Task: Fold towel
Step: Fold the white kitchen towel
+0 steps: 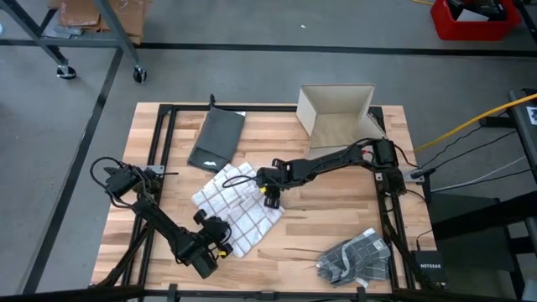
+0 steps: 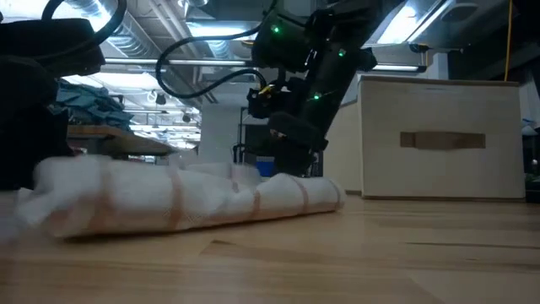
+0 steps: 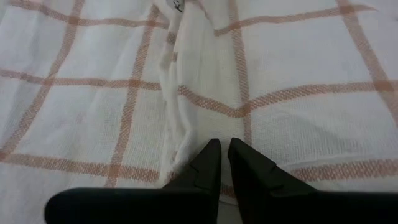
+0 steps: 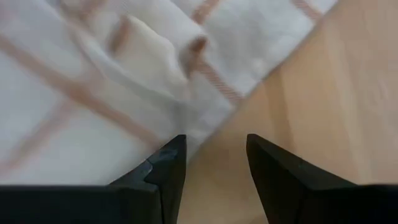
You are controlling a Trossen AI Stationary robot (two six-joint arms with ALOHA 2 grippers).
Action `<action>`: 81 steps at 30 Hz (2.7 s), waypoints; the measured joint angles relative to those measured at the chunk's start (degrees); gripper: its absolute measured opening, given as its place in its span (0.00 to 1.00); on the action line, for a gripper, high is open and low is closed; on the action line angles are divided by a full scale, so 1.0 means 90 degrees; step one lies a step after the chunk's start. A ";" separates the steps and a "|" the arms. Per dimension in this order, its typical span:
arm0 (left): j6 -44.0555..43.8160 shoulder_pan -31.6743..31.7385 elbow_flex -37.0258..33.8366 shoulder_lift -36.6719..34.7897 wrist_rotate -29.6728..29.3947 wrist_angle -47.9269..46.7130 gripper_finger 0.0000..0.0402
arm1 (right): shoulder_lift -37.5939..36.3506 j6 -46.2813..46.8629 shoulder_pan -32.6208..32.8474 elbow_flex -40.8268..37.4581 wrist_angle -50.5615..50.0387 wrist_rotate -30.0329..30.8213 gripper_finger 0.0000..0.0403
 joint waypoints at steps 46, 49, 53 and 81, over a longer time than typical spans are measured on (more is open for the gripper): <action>0.4256 0.0494 0.0440 -0.0658 0.1164 0.3289 0.52 | -0.0900 -0.2448 0.1921 0.0000 -0.0981 -0.0319 0.43; 0.4291 0.0509 0.0437 -0.0545 0.1316 0.3302 0.52 | -0.0705 -0.2451 0.1904 0.0000 -0.0976 -0.0140 0.43; 0.4305 0.0508 0.0437 -0.0458 0.1326 0.3258 0.52 | -0.0478 -0.2471 0.1899 0.0000 -0.0943 0.0200 0.43; 0.3477 0.0482 0.0469 0.0253 0.1793 0.2704 0.36 | 0.0010 -0.1994 0.1904 0.0005 -0.0615 -0.0179 0.28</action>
